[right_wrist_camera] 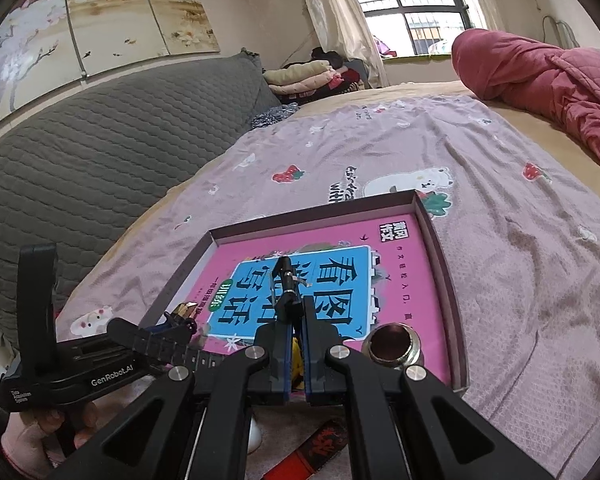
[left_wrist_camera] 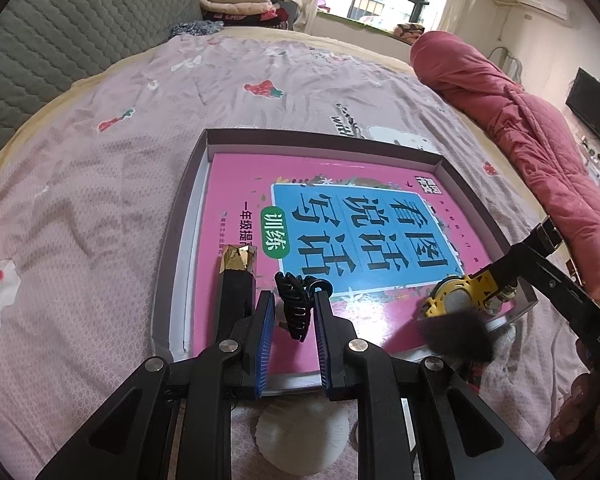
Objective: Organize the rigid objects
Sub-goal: 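Carry the clip and watch over the tray and lower them onto the book, then open the left tool releasing the clip while the right tool releases the watch beside the jar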
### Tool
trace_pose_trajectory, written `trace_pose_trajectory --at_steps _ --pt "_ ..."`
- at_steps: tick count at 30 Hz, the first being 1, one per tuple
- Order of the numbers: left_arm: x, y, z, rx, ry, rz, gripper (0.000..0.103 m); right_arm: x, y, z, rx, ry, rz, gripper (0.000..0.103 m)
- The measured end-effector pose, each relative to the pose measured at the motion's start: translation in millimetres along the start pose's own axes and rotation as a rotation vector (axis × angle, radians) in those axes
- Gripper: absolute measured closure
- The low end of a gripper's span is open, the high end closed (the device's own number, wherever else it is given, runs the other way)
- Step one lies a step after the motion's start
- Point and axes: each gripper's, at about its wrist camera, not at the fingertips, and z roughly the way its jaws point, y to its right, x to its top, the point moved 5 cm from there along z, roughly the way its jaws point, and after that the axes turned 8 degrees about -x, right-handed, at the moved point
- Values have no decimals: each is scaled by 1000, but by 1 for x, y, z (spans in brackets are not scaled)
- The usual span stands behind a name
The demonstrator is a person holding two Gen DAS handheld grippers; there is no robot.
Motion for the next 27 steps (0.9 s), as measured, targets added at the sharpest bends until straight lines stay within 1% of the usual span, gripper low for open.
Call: trace_pose_trajectory --at_steps 4,17,27 --pt "0 -1 2 1 -4 -4 83 0 1 0 -15 1 -1 99" --pt "0 -3 6 13 -8 -14 83 -1 14 3 -120 -12 -20 99" --pt "-1 -4 6 7 -12 -17 82 -4 16 8 -134 -27 -31 98"
